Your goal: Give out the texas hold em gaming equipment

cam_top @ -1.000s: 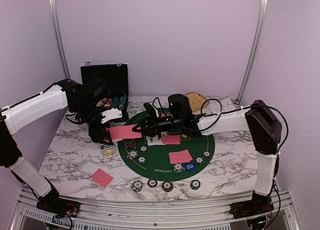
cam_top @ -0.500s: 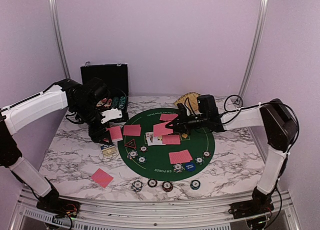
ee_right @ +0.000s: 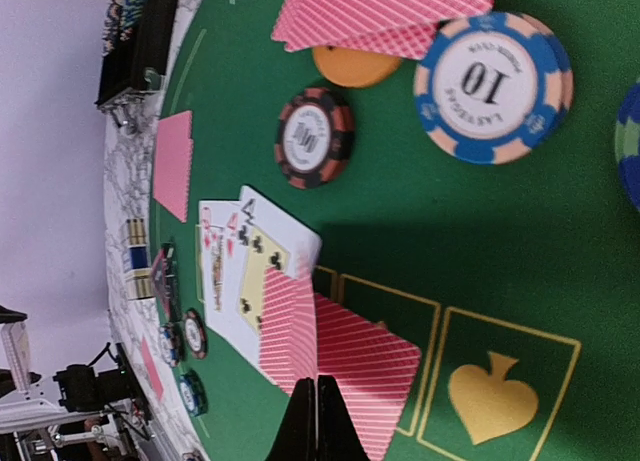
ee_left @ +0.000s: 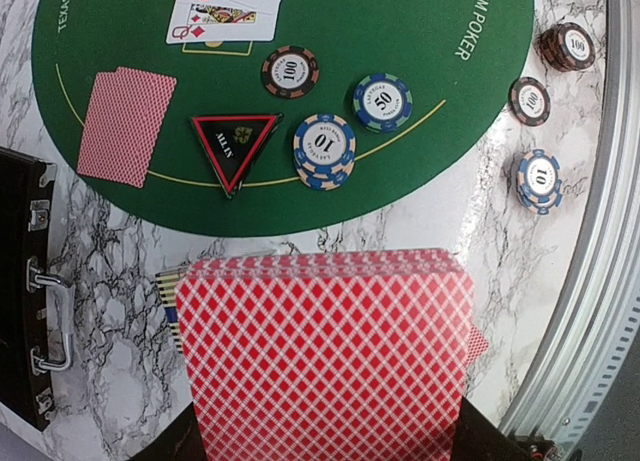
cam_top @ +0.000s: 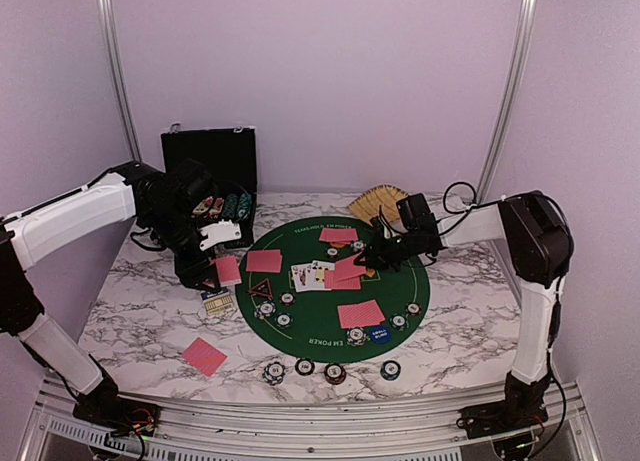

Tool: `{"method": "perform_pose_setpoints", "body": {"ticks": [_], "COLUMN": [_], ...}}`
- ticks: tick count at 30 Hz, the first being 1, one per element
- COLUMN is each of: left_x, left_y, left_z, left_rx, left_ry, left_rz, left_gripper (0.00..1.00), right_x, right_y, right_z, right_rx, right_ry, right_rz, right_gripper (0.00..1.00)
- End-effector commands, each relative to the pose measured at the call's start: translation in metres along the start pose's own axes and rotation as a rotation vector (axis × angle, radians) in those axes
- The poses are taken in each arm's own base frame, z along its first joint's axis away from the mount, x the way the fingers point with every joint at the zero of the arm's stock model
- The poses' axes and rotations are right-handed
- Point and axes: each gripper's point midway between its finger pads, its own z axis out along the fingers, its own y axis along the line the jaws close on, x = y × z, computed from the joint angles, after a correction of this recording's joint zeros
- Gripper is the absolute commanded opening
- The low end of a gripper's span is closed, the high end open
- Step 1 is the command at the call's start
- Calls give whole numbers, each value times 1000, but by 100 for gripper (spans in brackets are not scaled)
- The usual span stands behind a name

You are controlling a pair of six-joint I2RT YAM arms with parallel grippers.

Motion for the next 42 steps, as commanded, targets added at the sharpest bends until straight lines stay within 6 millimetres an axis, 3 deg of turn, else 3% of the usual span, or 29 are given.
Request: {"method": "perform_pose_setpoints", "body": {"ticks": [1,7,13,18,25,33,42], "left_x": [9,22,38,59,95,138,150], "left_y": [6,20,30,42,66,81,88], "left_z": [0,-1,2,8,23,48,83], "left_rx": [-15,-59,-95,-127,-186,-213,-227], "left_ry": [-1,-3,10,25,49,105,112], "left_rz": [-14,-55,-100,-154,-258,-313,-312], "left_gripper": [0,0,0,0,0,0,0], "right_x": [-3,2,3,0,-2,1,16], "right_y": [-26,-41,-39,-26,0,29,26], "right_z": [8,7,-5,-26,-58,-87,-96], "right_rx": [106,172,235,291,310,282,275], "right_ry": [10,16,2,-42,-130,-209,-220], "right_rz": [-23,-30,-73,-116,-159,-180,-154], "right_gripper": [0,14,39,59,75,83,87]}}
